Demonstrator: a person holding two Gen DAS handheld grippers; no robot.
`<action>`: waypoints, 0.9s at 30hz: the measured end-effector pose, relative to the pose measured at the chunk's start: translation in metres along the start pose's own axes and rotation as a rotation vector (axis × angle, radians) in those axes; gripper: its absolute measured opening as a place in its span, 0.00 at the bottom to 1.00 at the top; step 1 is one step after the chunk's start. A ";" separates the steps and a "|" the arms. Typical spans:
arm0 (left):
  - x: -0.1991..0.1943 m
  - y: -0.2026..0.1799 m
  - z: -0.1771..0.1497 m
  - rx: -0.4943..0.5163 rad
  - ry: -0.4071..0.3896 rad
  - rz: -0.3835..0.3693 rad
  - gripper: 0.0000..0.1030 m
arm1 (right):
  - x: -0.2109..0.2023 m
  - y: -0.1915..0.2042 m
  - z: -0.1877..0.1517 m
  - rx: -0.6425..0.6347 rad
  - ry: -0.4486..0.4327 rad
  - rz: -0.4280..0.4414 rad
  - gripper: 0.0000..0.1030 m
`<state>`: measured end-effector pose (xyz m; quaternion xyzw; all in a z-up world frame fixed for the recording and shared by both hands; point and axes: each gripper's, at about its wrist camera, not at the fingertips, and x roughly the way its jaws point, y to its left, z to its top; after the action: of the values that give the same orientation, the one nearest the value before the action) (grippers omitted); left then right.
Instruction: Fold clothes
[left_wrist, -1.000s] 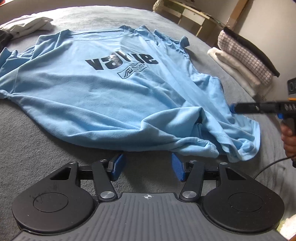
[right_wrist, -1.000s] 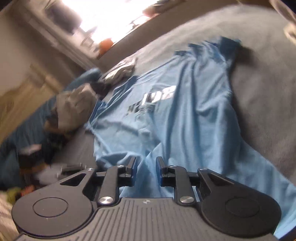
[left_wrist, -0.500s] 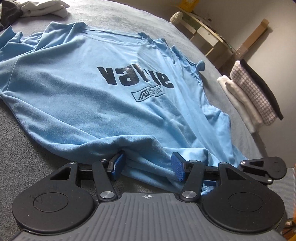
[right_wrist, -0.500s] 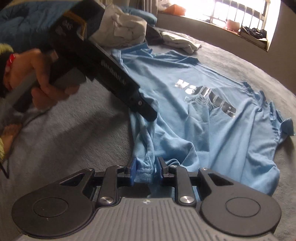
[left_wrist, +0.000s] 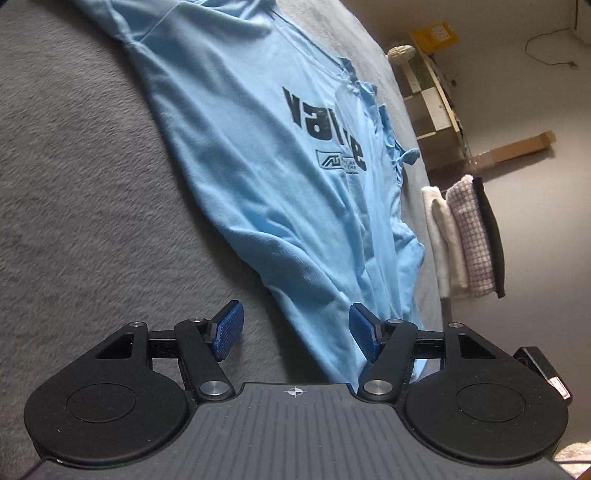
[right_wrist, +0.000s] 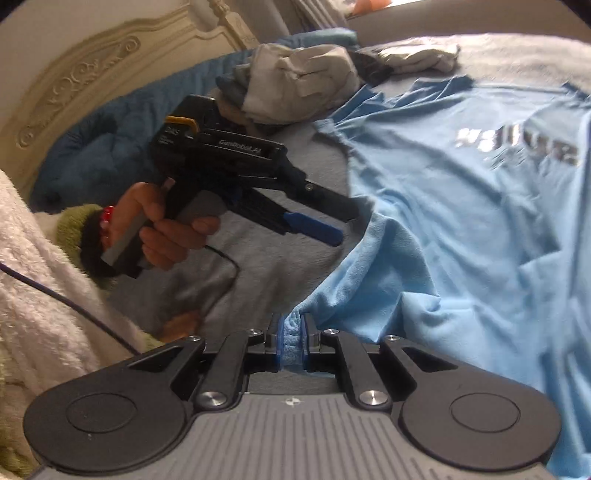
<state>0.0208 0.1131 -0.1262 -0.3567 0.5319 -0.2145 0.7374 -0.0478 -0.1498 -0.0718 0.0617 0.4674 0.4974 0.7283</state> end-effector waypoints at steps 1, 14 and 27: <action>-0.004 0.004 -0.004 -0.008 0.002 0.004 0.62 | 0.007 0.004 0.000 0.004 0.024 0.045 0.09; -0.069 0.033 0.027 -0.048 -0.217 0.196 0.62 | 0.068 0.036 0.006 -0.005 0.191 0.195 0.09; -0.030 0.032 0.106 0.067 -0.274 0.323 0.55 | 0.095 0.046 0.005 -0.043 0.248 0.195 0.09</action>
<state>0.1081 0.1866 -0.1124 -0.2681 0.4696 -0.0606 0.8390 -0.0685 -0.0503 -0.1022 0.0291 0.5349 0.5794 0.6143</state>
